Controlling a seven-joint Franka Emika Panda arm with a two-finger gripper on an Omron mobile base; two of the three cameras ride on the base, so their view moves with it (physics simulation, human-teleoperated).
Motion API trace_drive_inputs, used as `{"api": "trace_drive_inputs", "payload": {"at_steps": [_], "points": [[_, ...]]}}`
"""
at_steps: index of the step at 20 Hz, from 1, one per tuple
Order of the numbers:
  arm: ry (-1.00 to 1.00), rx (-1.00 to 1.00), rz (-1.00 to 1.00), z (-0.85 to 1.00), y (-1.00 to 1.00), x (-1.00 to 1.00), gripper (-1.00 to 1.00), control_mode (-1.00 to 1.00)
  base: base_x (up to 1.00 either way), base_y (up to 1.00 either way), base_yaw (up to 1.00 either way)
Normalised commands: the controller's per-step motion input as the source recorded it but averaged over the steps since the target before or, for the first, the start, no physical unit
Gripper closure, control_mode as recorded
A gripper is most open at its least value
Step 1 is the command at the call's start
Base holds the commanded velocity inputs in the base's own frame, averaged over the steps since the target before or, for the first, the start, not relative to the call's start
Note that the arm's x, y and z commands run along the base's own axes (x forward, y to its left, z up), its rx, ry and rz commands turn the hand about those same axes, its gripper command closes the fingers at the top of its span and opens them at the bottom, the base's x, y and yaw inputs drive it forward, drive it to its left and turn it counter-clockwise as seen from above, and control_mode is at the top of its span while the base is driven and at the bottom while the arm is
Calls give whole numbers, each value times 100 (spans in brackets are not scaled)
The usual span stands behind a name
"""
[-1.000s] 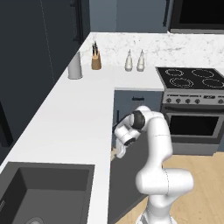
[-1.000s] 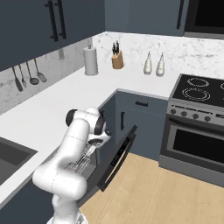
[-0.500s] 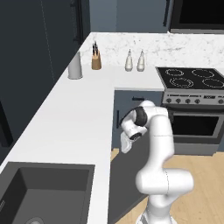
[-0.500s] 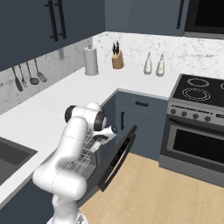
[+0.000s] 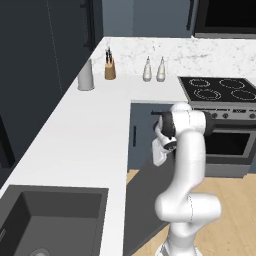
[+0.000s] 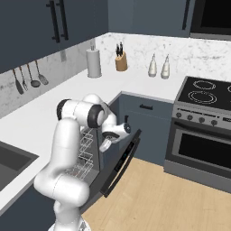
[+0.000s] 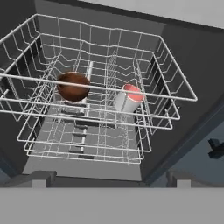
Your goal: Pick up the cup and bowl from the counter, place them in the dishwasher, and close the dishwasher door.
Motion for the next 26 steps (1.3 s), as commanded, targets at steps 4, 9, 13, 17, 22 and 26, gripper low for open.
{"api": "trace_drive_inputs", "payload": {"at_steps": [4, 9, 13, 17, 22, 26], "points": [[-1, 0, -1, 100, -15, -26, -100, -100, 0, 0, 0], [0, 0, -2, 99, -32, -49, -100, -100, 0, 0, 0], [0, 0, 0, 61, -74, -57, -100, -100, 0, 0, 0], [0, 0, 0, 33, -98, -60, -100, -100, 0, 0, 0], [3, -1, 0, 21, -100, -58, -100, -100, 0, 0, 0], [2, -1, 0, 13, -98, -51, -100, -100, 0, 0, 0]]}}
